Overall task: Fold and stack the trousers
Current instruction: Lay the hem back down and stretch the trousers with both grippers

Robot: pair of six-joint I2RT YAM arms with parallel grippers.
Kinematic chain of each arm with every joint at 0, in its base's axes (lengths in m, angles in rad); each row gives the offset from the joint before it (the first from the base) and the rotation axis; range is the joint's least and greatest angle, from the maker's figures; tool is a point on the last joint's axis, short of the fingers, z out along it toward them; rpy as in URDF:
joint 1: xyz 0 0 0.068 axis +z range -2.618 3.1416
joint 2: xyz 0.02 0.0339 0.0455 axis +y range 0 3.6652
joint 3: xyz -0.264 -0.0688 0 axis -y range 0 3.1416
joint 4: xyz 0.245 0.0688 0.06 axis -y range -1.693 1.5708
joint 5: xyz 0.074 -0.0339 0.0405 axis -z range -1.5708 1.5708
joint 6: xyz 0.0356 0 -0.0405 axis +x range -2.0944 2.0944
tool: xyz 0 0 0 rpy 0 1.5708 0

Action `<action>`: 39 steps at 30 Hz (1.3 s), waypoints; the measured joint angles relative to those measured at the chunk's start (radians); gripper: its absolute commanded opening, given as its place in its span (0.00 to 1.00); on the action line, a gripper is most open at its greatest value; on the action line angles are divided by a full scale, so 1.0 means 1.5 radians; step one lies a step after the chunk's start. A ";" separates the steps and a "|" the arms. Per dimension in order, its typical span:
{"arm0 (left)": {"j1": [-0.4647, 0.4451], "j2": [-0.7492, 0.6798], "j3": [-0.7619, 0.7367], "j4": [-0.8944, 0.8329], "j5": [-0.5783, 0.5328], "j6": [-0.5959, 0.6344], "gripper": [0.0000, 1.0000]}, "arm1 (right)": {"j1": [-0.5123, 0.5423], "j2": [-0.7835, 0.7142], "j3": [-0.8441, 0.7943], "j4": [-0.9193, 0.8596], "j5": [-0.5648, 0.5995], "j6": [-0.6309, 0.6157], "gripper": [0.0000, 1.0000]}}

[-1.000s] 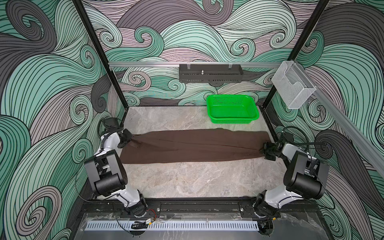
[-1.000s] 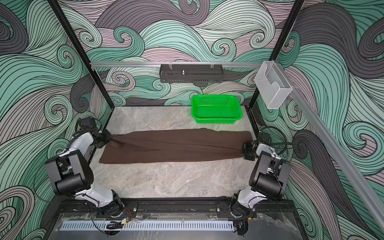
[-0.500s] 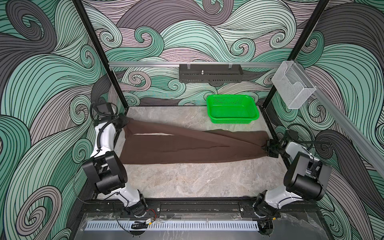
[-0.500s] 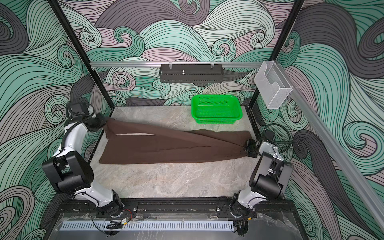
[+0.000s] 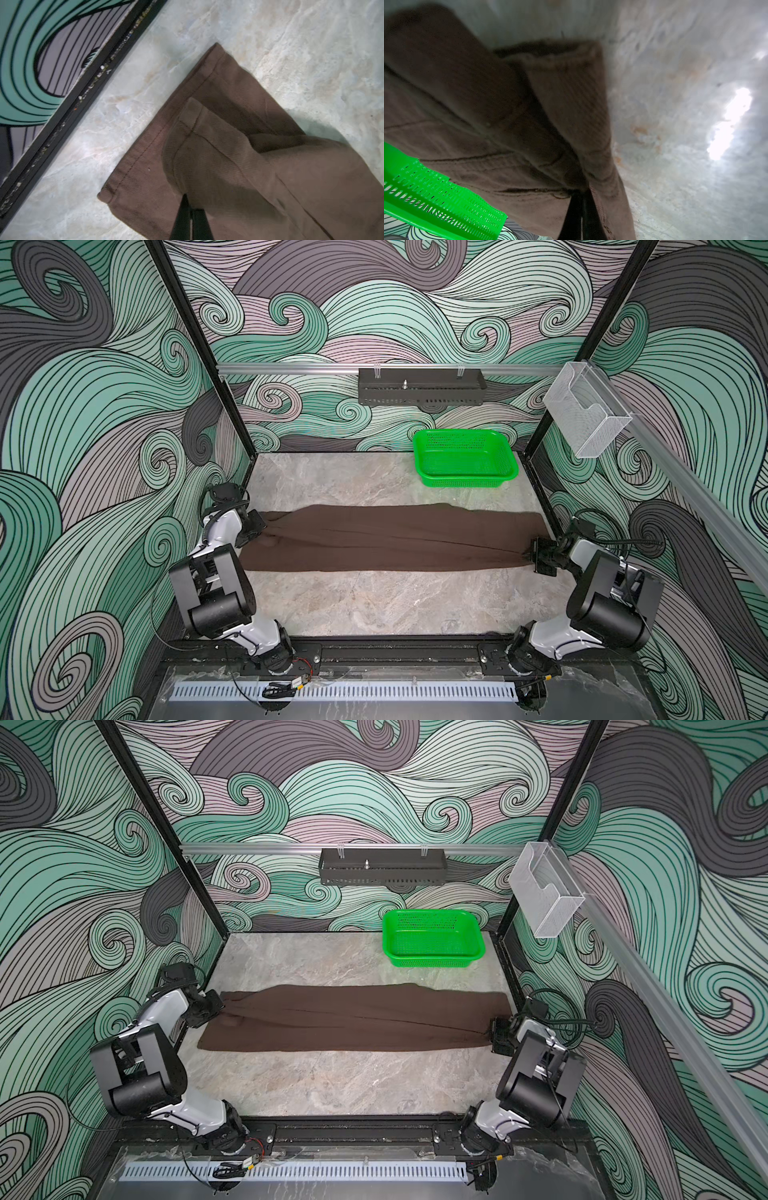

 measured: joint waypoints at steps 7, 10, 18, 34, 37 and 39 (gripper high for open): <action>0.001 -0.018 0.015 -0.005 -0.018 -0.005 0.00 | -0.003 0.000 0.007 -0.009 -0.005 -0.005 0.00; 0.001 -0.026 0.046 -0.018 -0.016 -0.004 0.00 | -0.003 -0.006 0.024 -0.030 -0.009 -0.004 0.00; 0.002 -0.083 0.016 0.002 -0.015 -0.004 0.00 | -0.003 -0.049 0.043 -0.057 -0.003 -0.006 0.00; 0.008 -0.031 -0.038 -0.024 -0.057 -0.038 0.33 | -0.006 0.014 0.024 -0.030 0.027 -0.022 0.07; 0.008 -0.036 -0.033 -0.045 -0.067 -0.042 0.38 | -0.006 0.003 0.024 -0.042 0.040 -0.031 0.44; 0.012 -0.044 -0.019 -0.069 -0.068 -0.047 0.38 | -0.008 -0.014 0.025 -0.058 0.052 -0.042 0.59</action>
